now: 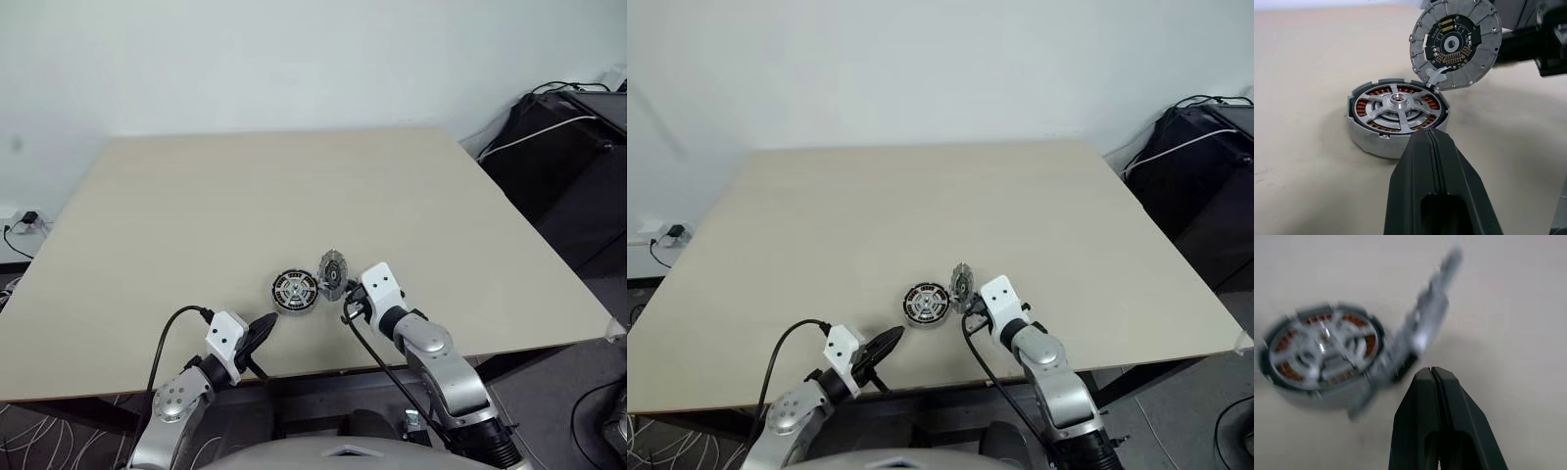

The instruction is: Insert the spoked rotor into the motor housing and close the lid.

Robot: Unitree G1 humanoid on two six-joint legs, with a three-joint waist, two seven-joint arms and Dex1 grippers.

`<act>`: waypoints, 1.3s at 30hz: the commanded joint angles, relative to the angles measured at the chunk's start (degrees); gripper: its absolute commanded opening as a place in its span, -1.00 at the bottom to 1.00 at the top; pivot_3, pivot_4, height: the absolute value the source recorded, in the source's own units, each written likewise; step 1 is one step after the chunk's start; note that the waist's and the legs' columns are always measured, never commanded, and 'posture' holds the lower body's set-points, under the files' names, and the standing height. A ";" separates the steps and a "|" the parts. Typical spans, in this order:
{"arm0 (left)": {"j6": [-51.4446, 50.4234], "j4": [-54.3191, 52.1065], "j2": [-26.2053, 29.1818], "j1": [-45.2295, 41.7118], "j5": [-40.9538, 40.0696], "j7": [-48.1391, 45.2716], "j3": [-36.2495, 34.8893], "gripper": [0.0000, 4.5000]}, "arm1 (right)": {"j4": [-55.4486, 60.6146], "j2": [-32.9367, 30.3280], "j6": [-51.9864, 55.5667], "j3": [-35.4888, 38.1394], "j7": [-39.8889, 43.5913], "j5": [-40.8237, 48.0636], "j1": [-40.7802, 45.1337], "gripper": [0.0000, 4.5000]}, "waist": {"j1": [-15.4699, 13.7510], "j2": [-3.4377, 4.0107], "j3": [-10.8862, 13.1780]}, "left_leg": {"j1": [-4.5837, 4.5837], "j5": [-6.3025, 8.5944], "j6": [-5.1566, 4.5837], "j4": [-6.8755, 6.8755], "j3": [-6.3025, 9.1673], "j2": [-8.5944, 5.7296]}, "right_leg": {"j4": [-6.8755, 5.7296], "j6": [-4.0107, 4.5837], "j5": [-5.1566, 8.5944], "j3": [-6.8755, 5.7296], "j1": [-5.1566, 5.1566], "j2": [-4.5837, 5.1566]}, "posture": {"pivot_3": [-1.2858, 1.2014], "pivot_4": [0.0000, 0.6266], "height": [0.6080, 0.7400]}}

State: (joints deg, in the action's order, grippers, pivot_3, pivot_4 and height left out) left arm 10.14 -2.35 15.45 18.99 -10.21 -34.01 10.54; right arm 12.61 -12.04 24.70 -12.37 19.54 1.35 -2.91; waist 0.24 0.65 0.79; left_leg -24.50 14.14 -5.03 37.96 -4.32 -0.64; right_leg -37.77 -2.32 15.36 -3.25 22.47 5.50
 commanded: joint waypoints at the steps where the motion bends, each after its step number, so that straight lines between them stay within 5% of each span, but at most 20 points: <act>1: 0.24 -2.69 -0.03 -0.03 -0.81 -0.01 -0.45 -1.00 | 2.04 1.81 -3.20 1.41 0.78 2.94 1.60 -0.98 | -0.06 0.00 0.00 | 0.00 0.00 0.00 0.00 0.00 0.00 | 0.00 0.00 0.00 0.00 0.00 0.00 | 0.03 -1.00 1.00; 12: 0.38 -2.47 -0.01 0.39 -0.58 0.64 -1.02 -1.00 | 2.36 4.52 -3.81 -1.31 6.52 8.62 4.18 -0.98 | 0.03 0.00 0.00 | 0.01 0.00 0.00 -0.01 0.00 0.01 | -0.02 0.01 0.00 0.01 0.01 0.00 | 0.03 -1.00 1.00; 39: 0.46 -2.80 -0.14 0.28 -0.31 0.76 -1.08 -1.00 | -27.98 11.29 -9.39 -7.87 6.02 0.83 15.98 -0.98 | 0.39 0.07 -0.21 | 0.07 0.00 0.03 -0.06 -0.10 0.00 | -0.09 0.03 -0.02 0.11 0.04 0.00 | 0.03 -1.00 1.00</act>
State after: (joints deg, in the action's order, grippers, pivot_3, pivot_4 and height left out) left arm 10.14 -2.46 15.59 19.66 -10.15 -33.53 9.61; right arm -13.91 -0.88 15.23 -19.96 25.97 3.03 12.56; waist 0.63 0.73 0.58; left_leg -24.41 14.13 -5.00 37.90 -4.43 -0.64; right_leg -37.88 -2.29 15.35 -3.13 22.51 5.50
